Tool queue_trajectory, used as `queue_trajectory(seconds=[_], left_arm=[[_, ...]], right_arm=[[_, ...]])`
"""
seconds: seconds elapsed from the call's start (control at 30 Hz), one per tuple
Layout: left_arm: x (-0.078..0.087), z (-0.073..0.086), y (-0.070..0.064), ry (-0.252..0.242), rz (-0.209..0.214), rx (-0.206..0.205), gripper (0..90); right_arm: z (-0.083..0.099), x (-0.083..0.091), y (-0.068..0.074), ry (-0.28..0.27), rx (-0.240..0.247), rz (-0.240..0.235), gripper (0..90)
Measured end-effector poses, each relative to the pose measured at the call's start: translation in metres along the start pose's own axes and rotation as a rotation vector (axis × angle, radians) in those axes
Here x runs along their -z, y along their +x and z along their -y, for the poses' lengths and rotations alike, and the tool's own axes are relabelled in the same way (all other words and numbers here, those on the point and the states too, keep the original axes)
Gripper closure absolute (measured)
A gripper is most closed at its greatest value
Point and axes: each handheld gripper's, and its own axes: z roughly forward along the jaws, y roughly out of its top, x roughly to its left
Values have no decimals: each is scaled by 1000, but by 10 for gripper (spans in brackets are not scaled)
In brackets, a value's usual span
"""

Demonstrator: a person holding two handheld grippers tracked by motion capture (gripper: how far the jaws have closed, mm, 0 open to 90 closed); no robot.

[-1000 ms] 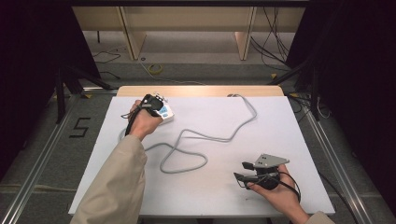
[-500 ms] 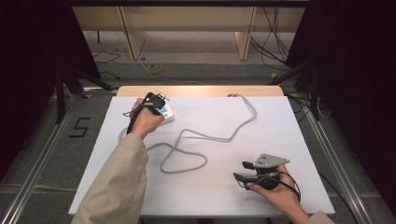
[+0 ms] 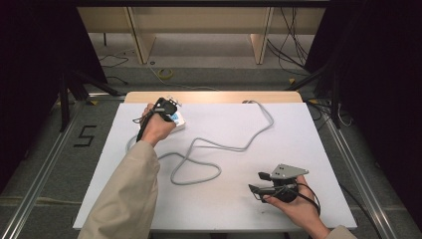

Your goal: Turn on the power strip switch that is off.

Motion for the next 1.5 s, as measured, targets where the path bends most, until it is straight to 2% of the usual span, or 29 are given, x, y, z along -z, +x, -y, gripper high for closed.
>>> queue_trajectory(seconds=[0.33,0.63,1.27,1.5], left_arm=[[-7,-2,1,-1,-12,-19,898],[-12,-1,4,-14,-1,3,899],[-28,-7,3,-34,-23,6,898],[-35,-9,2,-53,-15,2,898]], right_arm=[[0,0,-1,4,3,2,415],[0,0,-1,6,8,2,416],[0,1,-2,4,11,6,416],[0,1,-2,3,10,4,416]])
